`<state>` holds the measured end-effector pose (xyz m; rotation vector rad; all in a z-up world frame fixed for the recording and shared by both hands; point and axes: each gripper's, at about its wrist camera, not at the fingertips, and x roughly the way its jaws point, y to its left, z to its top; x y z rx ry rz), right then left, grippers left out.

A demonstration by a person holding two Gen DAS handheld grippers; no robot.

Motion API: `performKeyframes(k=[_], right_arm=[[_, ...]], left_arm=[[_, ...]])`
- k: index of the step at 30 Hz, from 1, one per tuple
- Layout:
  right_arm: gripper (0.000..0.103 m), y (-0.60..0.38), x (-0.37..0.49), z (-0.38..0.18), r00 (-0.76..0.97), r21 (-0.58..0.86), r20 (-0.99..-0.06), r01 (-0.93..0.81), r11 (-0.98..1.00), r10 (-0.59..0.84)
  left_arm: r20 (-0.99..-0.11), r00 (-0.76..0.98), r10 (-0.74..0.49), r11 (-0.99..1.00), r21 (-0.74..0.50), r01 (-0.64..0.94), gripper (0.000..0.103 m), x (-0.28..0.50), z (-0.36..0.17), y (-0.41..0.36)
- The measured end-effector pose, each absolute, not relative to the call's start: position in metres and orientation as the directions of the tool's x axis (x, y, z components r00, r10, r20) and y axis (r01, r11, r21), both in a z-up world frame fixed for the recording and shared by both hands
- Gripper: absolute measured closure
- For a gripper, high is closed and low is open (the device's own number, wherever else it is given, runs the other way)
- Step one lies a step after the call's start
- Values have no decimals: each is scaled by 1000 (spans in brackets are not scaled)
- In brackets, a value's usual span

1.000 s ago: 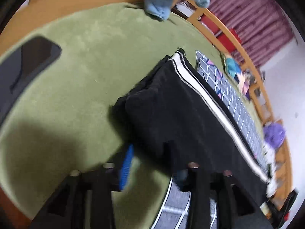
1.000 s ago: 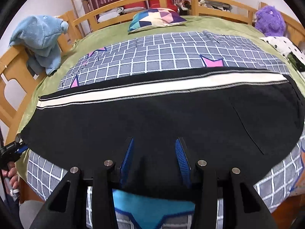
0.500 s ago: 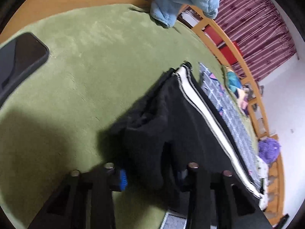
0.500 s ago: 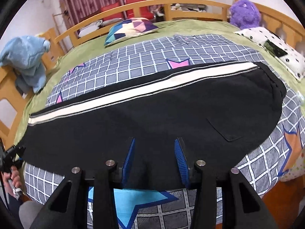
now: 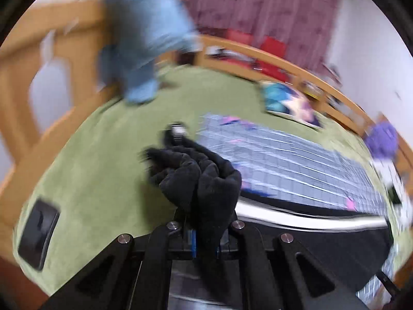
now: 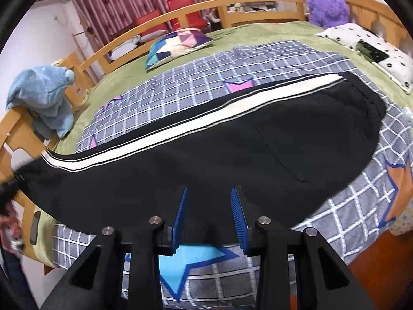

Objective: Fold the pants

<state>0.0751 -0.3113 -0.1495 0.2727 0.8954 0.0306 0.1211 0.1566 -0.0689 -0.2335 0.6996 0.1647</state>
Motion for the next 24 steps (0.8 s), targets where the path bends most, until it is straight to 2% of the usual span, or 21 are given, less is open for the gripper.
performKeyframes(k=[3, 5, 10, 14, 16, 18, 19, 21, 23, 24], right_arm=[[69, -316, 69, -150, 646, 130, -763, 126, 983, 18], [69, -319, 66, -151, 645, 77, -764, 136, 988, -29], [69, -346, 53, -148, 658, 104, -752, 180, 978, -41], [69, -368, 46, -149, 660, 149, -750, 223, 964, -37], [69, -373, 44, -152, 651, 135, -757, 229, 964, -49], [69, -375, 44, -154, 648, 126, -760, 226, 966, -52], [69, -376, 44, -155, 648, 126, -760, 222, 967, -50], [68, -375, 47, -158, 649, 133, -760, 210, 969, -37], [68, -372, 52, -162, 644, 145, -765, 197, 970, -16], [68, -369, 57, -164, 638, 148, -770, 188, 971, -6]], left_arm=[[-641, 768, 18, 993, -80, -90, 94, 133, -44, 72], [-636, 769, -63, 998, -50, 40, 94, 138, -39, 3], [-657, 722, -214, 970, -59, 234, 94, 145, -77, -118], [-754, 599, -270, 953, -121, 278, 94, 152, -137, -169], [-820, 512, -255, 950, -115, 290, 93, 149, -165, -179], [-860, 435, -267, 942, -138, 305, 91, 146, -171, -179], [-857, 440, -269, 942, -138, 307, 87, 144, -166, -173], [-830, 470, -301, 937, -165, 307, 71, 134, -147, -154], [-795, 495, -350, 929, -227, 292, 40, 124, -131, -126], [-775, 519, -361, 929, -248, 275, 36, 118, -125, -110]])
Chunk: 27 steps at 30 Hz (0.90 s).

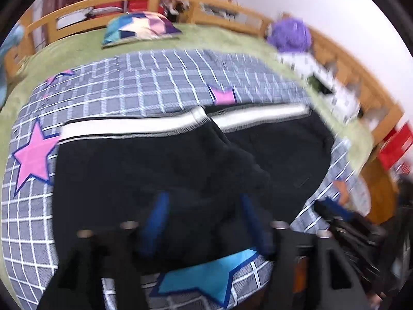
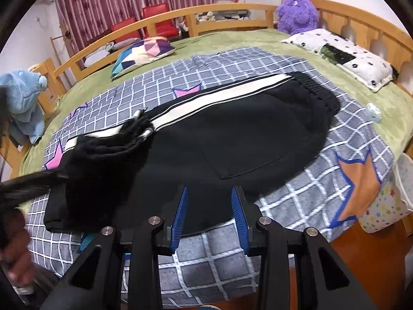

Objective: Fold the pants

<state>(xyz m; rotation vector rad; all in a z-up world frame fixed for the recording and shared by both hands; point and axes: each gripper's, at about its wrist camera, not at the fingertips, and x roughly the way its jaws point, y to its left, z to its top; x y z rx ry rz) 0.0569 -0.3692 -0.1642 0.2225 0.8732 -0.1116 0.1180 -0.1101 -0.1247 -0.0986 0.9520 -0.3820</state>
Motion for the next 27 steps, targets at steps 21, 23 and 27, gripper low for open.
performKeyframes(k=[21, 23, 27], right_arm=[[90, -295, 167, -202, 544, 362, -778, -21, 932, 314], [89, -309, 163, -189, 583, 464, -715, -17, 886, 386], [76, -294, 177, -235, 395, 315, -877, 41, 948, 275]], left_arm=[[-773, 590, -231, 951, -306, -29, 35, 141, -134, 76], [-777, 585, -233, 951, -308, -29, 35, 141, -136, 81], [-795, 569, -210, 964, -265, -14, 35, 145, -141, 78]])
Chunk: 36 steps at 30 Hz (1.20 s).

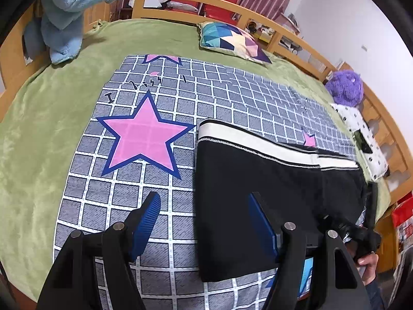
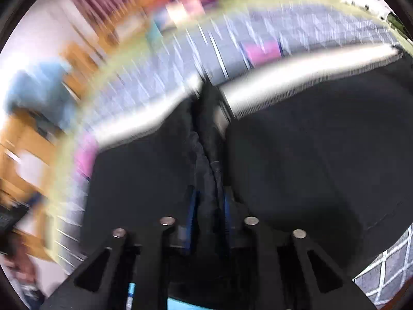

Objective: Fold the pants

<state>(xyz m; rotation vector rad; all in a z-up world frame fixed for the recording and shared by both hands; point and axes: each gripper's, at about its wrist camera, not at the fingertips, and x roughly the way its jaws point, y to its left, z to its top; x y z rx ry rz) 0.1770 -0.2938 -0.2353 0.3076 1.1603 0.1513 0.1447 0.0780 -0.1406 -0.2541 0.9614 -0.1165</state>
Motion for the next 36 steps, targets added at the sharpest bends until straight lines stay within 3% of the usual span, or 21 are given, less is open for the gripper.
performKeyframes(k=[4, 7, 9, 11, 15, 21, 25, 31, 36], right_arm=[[71, -280, 167, -211, 428, 176, -885, -59, 983, 185], [68, -303, 149, -168, 539, 98, -835, -51, 994, 110], [45, -333, 136, -145, 593, 94, -801, -13, 996, 83], [35, -384, 125, -129, 625, 110, -779, 75, 991, 39], [33, -480, 113, -130, 624, 112, -775, 295, 949, -102], [33, -576, 121, -181, 609, 306, -792, 444, 842, -34], [33, -589, 147, -217, 644, 422, -763, 431, 797, 56], [32, -587, 180, -246, 665, 378, -747, 394, 837, 24], [26, -596, 206, -254, 687, 439, -722, 368, 820, 78]], left_arm=[[-810, 553, -194, 975, -222, 18, 35, 146, -140, 74], [-804, 565, -187, 977, -212, 22, 35, 150, -134, 75], [-793, 584, -174, 978, -209, 8, 35, 154, -130, 78], [-788, 591, -174, 978, -210, 8, 35, 161, -127, 79], [-791, 577, -204, 972, -235, 21, 35, 180, -134, 76], [-807, 524, -271, 957, -286, 55, 35, 196, -173, 64], [-815, 491, -308, 939, -342, 21, 35, 205, -205, 67], [-792, 471, -389, 903, -429, 25, 37, 221, -240, 67], [-755, 483, -442, 879, -473, 65, 38, 239, -245, 55]])
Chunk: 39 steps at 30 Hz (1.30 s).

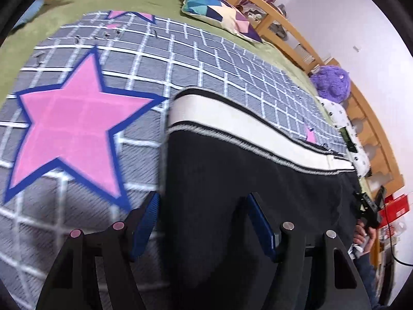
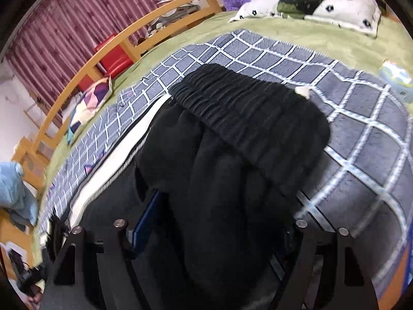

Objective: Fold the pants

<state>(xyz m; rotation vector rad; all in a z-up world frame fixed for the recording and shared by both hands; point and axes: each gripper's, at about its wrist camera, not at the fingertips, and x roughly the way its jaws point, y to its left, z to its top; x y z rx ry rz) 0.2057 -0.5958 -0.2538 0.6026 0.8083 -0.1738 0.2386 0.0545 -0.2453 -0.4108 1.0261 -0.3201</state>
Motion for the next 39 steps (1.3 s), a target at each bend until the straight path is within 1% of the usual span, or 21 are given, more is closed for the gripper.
performKeyframes(k=[1, 2, 3, 4, 5, 6, 8, 10, 14, 18, 20, 22, 26, 27, 28, 30, 32, 33, 35, 37, 39], right_arm=[[27, -597, 208, -254, 691, 446, -718, 369, 815, 80], [37, -597, 212, -254, 690, 445, -720, 377, 813, 74], [55, -596, 214, -253, 685, 435, -726, 389, 812, 60], [63, -596, 213, -251, 684, 435, -727, 395, 809, 57], [76, -597, 211, -248, 691, 459, -719, 391, 798, 75], [81, -595, 207, -240, 705, 488, -704, 393, 780, 86], [84, -585, 198, -217, 726, 468, -686, 385, 795, 52], [85, -558, 201, -177, 743, 390, -669, 359, 848, -7], [85, -524, 206, -108, 811, 425, -585, 277, 862, 28], [85, -487, 204, -74, 847, 456, -522, 180, 871, 98], [85, -469, 204, -79, 846, 467, -514, 133, 874, 146], [85, -446, 214, -102, 817, 470, -543, 106, 876, 193], [83, -415, 241, -177, 710, 443, -667, 135, 886, 225], [82, -409, 249, -202, 669, 373, -725, 183, 909, 163], [80, -406, 253, -222, 640, 291, -763, 211, 933, 93], [76, -410, 251, -241, 634, 289, -766, 188, 939, 109], [73, -415, 247, -242, 624, 295, -770, 166, 941, 131], [71, -415, 245, -240, 616, 293, -777, 165, 942, 133], [59, -416, 239, -234, 576, 261, -809, 181, 948, 113], [57, -418, 227, -228, 556, 241, -825, 181, 954, 102], [58, -416, 202, -214, 571, 191, -819, 191, 963, 49]], left_arm=[[-752, 483, -448, 874, -481, 62, 45, 242, -246, 51], [-755, 482, -445, 875, -480, 55, 55, 245, -246, 49], [-762, 482, -432, 880, -473, 42, 63, 247, -246, 48], [-764, 478, -434, 877, -480, 28, 78, 249, -244, 48], [-752, 479, -452, 863, -504, 24, 91, 249, -240, 51], [-734, 482, -479, 845, -535, 25, 92, 249, -231, 53], [-734, 488, -473, 853, -520, 45, 93, 248, -211, 52], [-716, 506, -482, 852, -517, 80, 93, 248, -183, 50], [-672, 526, -521, 827, -551, 115, 93, 242, -139, 70], [-661, 621, -421, 874, -479, 83, 93, 226, -99, 128], [-673, 631, -385, 885, -464, 45, 93, 224, -98, 158], [-705, 623, -340, 891, -453, -26, 92, 229, -111, 187], [-806, 530, -263, 923, -370, -105, 91, 246, -178, 205], [-823, 519, -231, 933, -338, -121, 91, 249, -189, 205], [-838, 513, -188, 946, -294, -133, 86, 251, -204, 204], [-832, 527, -175, 948, -287, -138, 77, 251, -216, 208], [-830, 534, -162, 947, -283, -153, 69, 249, -218, 212], [-841, 525, -133, 952, -255, -167, 67, 248, -216, 212], [-851, 520, -77, 964, -197, -179, 67, 242, -207, 212], [-839, 543, -46, 972, -162, -168, 67, 226, -190, 214], [-817, 574, -54, 976, -163, -141, 60, 205, -172, 209]])
